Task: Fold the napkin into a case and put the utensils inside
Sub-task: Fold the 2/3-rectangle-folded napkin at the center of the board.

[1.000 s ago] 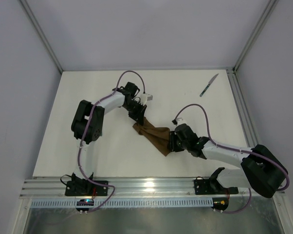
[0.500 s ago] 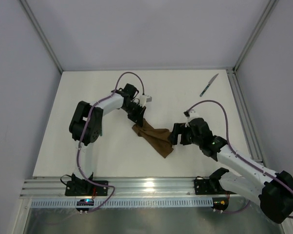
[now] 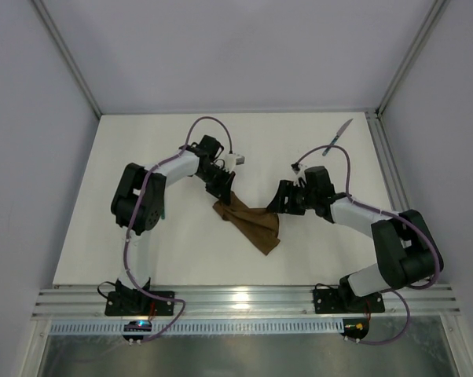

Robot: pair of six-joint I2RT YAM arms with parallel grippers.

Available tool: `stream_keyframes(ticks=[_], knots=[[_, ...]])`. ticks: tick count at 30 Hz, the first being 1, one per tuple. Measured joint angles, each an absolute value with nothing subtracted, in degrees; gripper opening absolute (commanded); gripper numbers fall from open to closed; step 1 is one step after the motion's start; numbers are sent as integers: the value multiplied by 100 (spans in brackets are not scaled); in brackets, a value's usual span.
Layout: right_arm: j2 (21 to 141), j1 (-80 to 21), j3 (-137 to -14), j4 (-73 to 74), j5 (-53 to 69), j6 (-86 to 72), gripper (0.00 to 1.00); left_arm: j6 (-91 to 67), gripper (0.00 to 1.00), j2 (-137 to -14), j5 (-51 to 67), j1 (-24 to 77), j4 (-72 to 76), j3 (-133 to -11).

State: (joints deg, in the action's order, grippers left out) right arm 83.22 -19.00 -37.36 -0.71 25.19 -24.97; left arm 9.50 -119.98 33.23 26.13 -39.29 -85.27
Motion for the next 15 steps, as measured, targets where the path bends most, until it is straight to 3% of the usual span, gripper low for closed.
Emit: stream_keyframes(ticks=[1, 7, 10, 15], knots=[[8390, -1900, -3736, -158, 2598, -2517, 61, 947, 0, -11996, 3321, 2613, -3924, -8525], [8770, -1898, -3844, -587, 2891, -2545, 22, 943, 0, -11994, 3323, 2613, -3922, -8519], [8847, -1898, -3824, -755, 3063, -2571, 12, 934, 0, -11994, 3323, 2613, -3920, -8517], [8442, -1918, -3599, -967, 3260, -2582, 4, 904, 0, -11992, 3326, 2611, -3907, -8508]])
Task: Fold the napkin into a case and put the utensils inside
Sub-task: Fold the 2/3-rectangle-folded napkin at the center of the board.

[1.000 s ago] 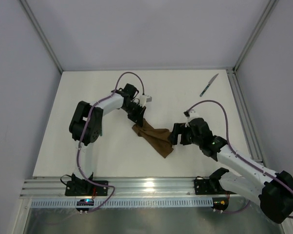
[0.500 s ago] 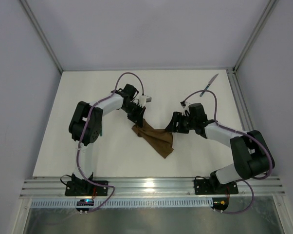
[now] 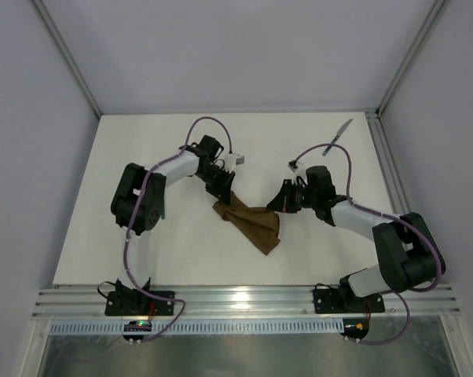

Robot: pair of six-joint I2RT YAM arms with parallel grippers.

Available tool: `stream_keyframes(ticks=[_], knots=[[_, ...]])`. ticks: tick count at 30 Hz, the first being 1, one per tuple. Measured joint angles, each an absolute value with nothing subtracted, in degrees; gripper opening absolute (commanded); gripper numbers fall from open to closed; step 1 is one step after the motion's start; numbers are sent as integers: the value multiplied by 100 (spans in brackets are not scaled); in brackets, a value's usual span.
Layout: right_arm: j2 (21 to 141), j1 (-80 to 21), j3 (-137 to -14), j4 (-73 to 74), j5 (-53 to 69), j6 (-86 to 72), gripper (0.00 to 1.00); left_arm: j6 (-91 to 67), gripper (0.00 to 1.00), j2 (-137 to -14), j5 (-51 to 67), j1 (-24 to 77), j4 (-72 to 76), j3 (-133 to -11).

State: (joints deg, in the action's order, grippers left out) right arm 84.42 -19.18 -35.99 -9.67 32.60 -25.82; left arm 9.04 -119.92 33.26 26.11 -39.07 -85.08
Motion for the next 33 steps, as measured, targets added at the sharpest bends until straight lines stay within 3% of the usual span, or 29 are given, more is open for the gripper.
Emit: stream_keyframes(ticks=[14, 30, 33], knots=[[7435, -3319, -3277, -268, 2346, -2252, 4, 738, 0, -11959, 3315, 2609, -3833, -8447], [7658, -4093, -2967, 14, 1345, -2198, 4, 663, 0, -11907, 3518, 2596, -3813, -8289], [7658, -4104, -2967, 47, 1271, -2226, 11, 663, 0, -11900, 3544, 2585, -3809, -8274]])
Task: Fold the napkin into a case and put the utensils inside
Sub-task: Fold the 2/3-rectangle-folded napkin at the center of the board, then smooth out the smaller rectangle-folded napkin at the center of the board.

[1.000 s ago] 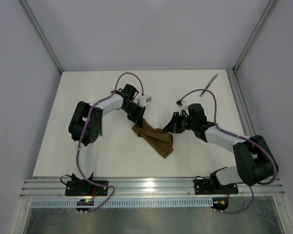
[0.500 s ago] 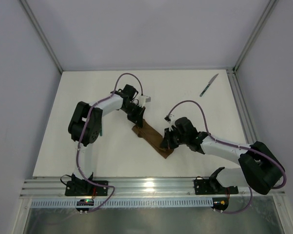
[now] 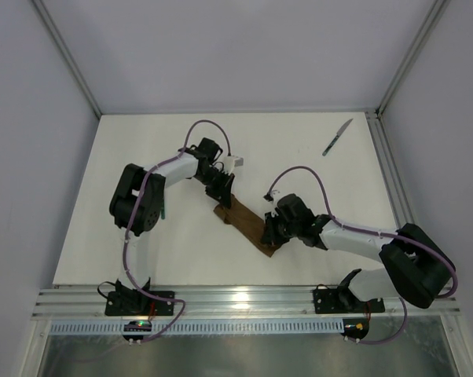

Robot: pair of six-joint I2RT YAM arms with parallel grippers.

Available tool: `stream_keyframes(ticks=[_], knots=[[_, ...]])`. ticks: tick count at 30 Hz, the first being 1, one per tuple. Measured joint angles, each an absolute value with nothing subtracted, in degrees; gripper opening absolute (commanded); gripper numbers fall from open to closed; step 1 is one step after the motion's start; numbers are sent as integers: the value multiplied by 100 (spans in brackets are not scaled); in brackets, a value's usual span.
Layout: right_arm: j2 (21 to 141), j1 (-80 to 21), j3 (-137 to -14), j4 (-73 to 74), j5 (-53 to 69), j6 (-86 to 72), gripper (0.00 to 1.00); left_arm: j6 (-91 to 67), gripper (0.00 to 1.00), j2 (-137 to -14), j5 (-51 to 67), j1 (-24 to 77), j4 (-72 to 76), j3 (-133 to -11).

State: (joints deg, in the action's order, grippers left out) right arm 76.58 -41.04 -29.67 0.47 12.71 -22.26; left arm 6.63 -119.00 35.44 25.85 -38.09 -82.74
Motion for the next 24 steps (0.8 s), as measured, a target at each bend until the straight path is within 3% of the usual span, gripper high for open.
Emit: stream_keyframes(ticks=[2, 3, 6, 13, 15, 20, 24], knots=[[7649, -4110, -2978, 244, 1247, -2231, 19, 663, 0, -11896, 3546, 2580, -3800, -8267], [7634, -4110, -2991, 355, 1240, -2237, 33, 663, 0, -11889, 3544, 2580, -3798, -8263], [7308, -4115, -3242, 1022, 1146, -2255, 43, 668, 0, -11852, 3542, 2578, -3791, -8217], [6342, -4115, -4250, 1544, 1061, -2303, 56, 749, 0, -11758, 3540, 2571, -3793, -8099], [6396, -4110, -4416, 1555, 943, -2366, 56, 773, 0, -11749, 3540, 2571, -3791, -8088], [7155, -4038, -4521, 1662, 670, -2622, 37, 790, 0, -11688, 3514, 2571, -3793, -8016], [7424, -4204, -4458, 1719, 609, -2768, 36, 790, 1, -11660, 3496, 2574, -3793, -7990]])
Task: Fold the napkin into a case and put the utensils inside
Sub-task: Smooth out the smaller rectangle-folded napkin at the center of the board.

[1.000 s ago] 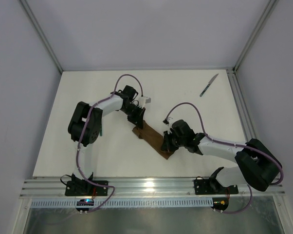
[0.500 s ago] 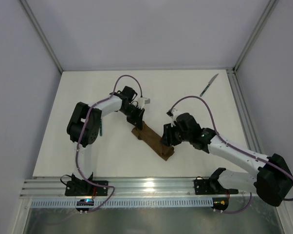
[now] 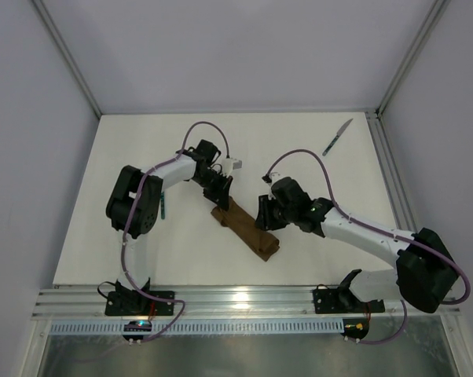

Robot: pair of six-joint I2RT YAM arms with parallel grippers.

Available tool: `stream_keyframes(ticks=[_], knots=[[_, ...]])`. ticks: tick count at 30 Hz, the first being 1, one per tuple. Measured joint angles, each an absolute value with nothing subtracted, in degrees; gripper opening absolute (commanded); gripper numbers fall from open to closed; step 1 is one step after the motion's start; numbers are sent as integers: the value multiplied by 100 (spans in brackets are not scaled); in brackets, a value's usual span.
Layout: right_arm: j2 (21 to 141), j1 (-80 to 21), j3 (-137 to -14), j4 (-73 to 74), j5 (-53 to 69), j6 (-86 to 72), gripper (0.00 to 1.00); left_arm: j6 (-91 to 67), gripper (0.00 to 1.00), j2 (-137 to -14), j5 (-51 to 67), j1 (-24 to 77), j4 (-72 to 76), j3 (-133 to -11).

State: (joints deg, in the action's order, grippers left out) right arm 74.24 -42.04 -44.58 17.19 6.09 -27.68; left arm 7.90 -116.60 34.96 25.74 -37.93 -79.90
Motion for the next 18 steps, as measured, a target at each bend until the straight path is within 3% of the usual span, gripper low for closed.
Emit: stream_keyframes(ticks=[9, 12, 13, 16, 18], knots=[[7485, -4429, -3719, 1546, 440, -3253, 40, 766, 5, -11660, 3496, 2574, -3791, -7990], [7605, -4545, -3492, 1363, 445, -3433, 34, 751, 7, -11660, 3498, 2574, -3791, -7990], [7660, -4574, -3461, 1313, 447, -3479, 27, 749, 8, -11660, 3498, 2574, -3791, -7988], [7837, -4604, -3452, 1188, 408, -3605, 23, 749, 10, -11660, 3503, 2574, -3791, -7990], [7889, -4604, -3452, 1149, 379, -3667, 23, 762, 19, -11660, 3511, 2571, -3793, -7990]])
